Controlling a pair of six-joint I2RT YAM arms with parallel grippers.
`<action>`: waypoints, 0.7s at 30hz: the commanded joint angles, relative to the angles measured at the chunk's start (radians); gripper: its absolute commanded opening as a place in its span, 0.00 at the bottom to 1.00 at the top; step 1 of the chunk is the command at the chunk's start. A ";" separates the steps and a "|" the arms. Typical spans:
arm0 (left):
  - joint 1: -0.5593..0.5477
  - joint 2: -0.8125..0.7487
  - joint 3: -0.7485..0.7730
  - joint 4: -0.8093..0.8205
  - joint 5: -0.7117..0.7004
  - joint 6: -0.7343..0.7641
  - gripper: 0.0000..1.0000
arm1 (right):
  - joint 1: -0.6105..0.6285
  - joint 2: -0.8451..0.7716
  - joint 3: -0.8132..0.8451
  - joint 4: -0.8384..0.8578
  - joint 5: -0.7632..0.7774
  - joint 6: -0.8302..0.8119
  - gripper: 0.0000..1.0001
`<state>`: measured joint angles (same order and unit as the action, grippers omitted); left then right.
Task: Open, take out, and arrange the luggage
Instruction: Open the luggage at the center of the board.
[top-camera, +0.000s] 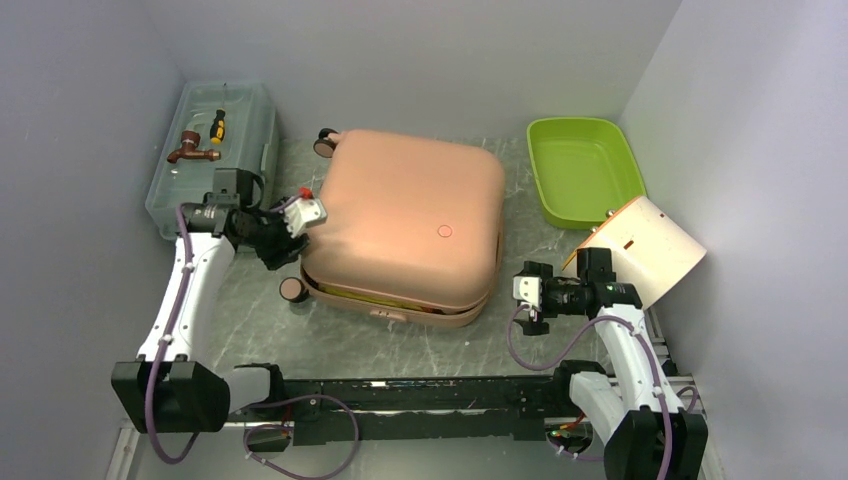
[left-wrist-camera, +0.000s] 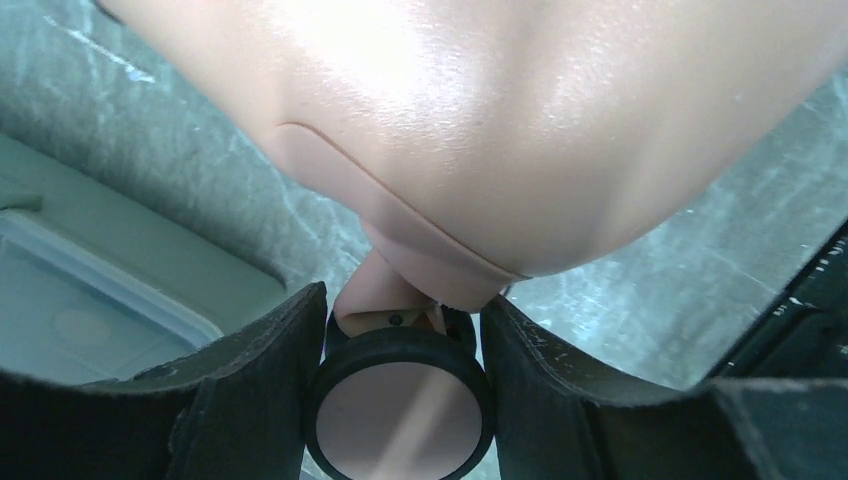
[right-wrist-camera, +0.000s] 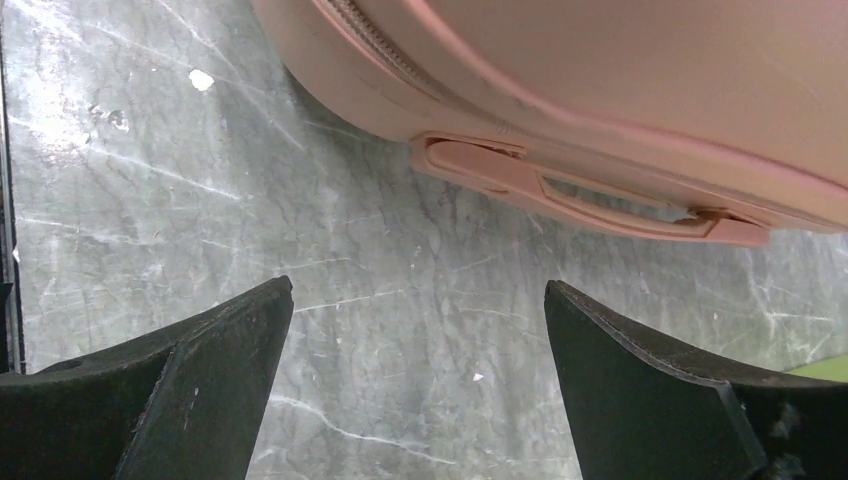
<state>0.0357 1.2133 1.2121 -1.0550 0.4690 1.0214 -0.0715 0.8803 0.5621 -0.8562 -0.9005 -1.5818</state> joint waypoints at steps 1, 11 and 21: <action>-0.180 -0.040 0.025 0.078 0.052 -0.111 0.00 | -0.004 -0.027 0.024 0.044 -0.055 0.020 1.00; -0.269 -0.015 0.137 0.147 0.119 -0.311 0.00 | -0.023 -0.044 0.040 -0.044 -0.117 -0.064 1.00; -0.269 -0.016 0.252 0.306 0.005 -0.435 0.00 | -0.028 -0.046 0.039 -0.040 -0.117 -0.073 1.00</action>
<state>-0.2108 1.2018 1.3441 -1.1213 0.4118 0.6487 -0.0967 0.8478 0.5640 -0.8780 -0.9470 -1.6131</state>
